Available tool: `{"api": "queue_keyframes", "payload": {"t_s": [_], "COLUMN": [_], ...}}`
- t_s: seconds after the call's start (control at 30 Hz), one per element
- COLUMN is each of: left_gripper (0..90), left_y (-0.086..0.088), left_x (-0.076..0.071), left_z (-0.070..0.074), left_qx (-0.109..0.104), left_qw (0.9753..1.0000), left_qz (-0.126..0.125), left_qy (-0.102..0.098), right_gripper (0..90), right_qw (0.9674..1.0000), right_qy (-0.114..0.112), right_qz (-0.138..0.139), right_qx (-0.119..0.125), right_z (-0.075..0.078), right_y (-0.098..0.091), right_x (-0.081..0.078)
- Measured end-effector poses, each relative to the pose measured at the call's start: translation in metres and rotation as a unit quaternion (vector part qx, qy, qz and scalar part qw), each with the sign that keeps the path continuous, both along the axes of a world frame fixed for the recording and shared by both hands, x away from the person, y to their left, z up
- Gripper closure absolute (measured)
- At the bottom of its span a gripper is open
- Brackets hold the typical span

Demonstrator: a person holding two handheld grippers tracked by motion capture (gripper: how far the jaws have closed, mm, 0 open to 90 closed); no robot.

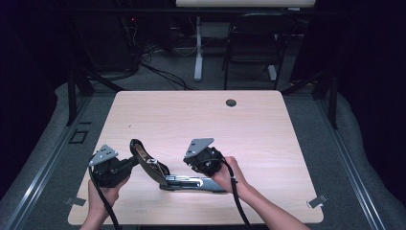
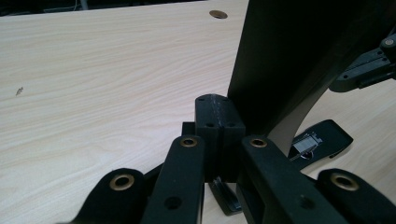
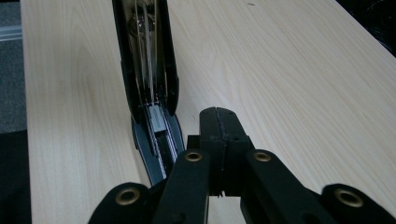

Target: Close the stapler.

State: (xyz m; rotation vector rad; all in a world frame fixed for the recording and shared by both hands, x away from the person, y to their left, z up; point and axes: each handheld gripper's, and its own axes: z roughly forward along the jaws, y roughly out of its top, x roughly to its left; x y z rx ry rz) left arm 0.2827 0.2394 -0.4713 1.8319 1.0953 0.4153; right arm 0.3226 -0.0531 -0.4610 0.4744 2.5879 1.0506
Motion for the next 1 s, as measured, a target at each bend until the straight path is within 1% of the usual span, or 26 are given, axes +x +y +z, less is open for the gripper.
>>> {"api": "queue_keyframes", "payload": {"t_s": [0.03, 0.17, 0.23, 0.3, 0.33, 0.4, 0.53, 0.6, 0.63, 0.67, 0.8, 0.97, 1.0], "left_gripper": [90.0, 90.0, 90.0, 90.0, 90.0, 90.0, 89.5, 89.6, 89.6, 89.6, 89.9, 90.0, 90.0], "left_y": [-0.002, -0.006, -0.007, -0.008, -0.009, -0.010, -0.011, -0.012, -0.012, -0.012, -0.013, -0.016, -0.017], "left_x": [0.000, 0.000, 0.001, 0.001, 0.001, 0.001, 0.002, 0.002, 0.002, 0.002, 0.002, 0.003, 0.003], "left_z": [0.000, -0.001, -0.001, -0.001, -0.002, -0.002, -0.003, -0.004, -0.004, -0.004, -0.004, -0.004, -0.004], "left_qx": [-0.003, -0.005, -0.005, -0.002, -0.005, -0.002, 0.001, 0.000, 0.000, 0.000, 0.000, -0.001, 0.001], "left_qw": [1.0000, 1.0000, 1.0000, 1.0000, 1.0000, 1.0000, 0.9999, 0.9999, 1.0000, 1.0000, 1.0000, 0.9999, 0.9999], "left_qz": [0.001, -0.001, -0.002, -0.004, -0.003, -0.005, -0.009, -0.009, -0.009, -0.009, -0.008, -0.011, -0.015], "left_qy": [-0.004, -0.007, -0.008, -0.006, -0.007, -0.007, -0.004, -0.004, -0.003, -0.003, -0.003, -0.003, -0.002], "right_gripper": [90.0, 90.0, 90.0, 90.0, 90.0, 90.0, 89.8, 89.8, 89.8, 89.8, 90.0, 90.0, 90.0], "right_qw": [1.0000, 1.0000, 1.0000, 0.9999, 0.9999, 0.9999, 0.9999, 0.9999, 0.9998, 0.9998, 0.9996, 0.9994, 0.9994], "right_qy": [0.001, 0.001, 0.002, 0.000, 0.001, -0.002, 0.004, 0.003, 0.003, 0.003, -0.004, -0.005, -0.004], "right_qz": [0.002, 0.004, 0.006, 0.007, 0.007, 0.010, 0.011, 0.013, 0.013, 0.013, 0.019, 0.021, 0.021], "right_qx": [-0.001, 0.005, 0.001, 0.008, 0.008, 0.004, 0.008, 0.008, 0.013, 0.013, 0.022, 0.027, 0.028], "right_z": [0.001, 0.000, 0.001, 0.001, 0.002, 0.002, 0.000, 0.001, 0.001, 0.001, 0.010, 0.013, 0.013], "right_y": [0.001, 0.003, 0.003, 0.005, 0.006, 0.009, 0.013, 0.014, 0.014, 0.014, 0.021, 0.025, 0.025], "right_x": [0.000, -0.002, -0.002, -0.003, -0.004, -0.004, -0.004, -0.004, -0.004, -0.004, -0.004, -0.003, -0.003]}}
